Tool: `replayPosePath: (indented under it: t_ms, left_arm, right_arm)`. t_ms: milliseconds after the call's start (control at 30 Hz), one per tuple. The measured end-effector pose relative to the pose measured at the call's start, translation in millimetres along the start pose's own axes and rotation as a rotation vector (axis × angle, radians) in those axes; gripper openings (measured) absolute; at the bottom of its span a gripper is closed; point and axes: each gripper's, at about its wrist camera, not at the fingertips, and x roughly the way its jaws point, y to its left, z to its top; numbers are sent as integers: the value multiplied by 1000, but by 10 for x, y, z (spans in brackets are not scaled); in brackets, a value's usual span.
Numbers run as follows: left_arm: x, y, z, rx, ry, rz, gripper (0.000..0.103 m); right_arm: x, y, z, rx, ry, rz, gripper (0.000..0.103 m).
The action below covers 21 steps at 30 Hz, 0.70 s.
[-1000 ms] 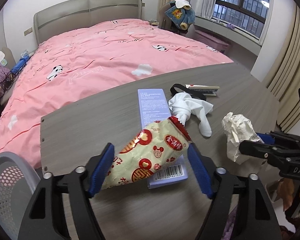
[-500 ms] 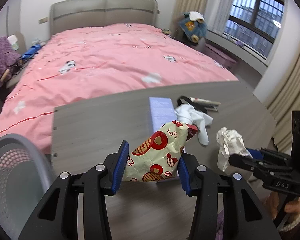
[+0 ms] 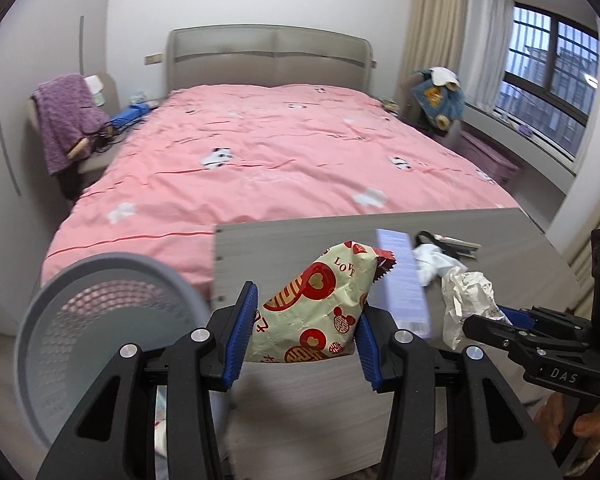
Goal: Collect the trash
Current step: 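Carry the wrapper with the left tool over the basket while the right carries the paper, then open both tools to drop the wrapper and paper into the basket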
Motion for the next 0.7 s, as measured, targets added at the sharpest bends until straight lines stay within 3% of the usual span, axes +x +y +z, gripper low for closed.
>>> replayPosePath:
  t_ms: [300,700]
  left_arm:
    - [-200,562,-222,-87,2,169,45]
    - [-328,1163,-404,-188,23,320,45]
  right_arm:
    - [342,630,73,-89,40,86,41]
    - [812,1355,167,-201,94,189,41]
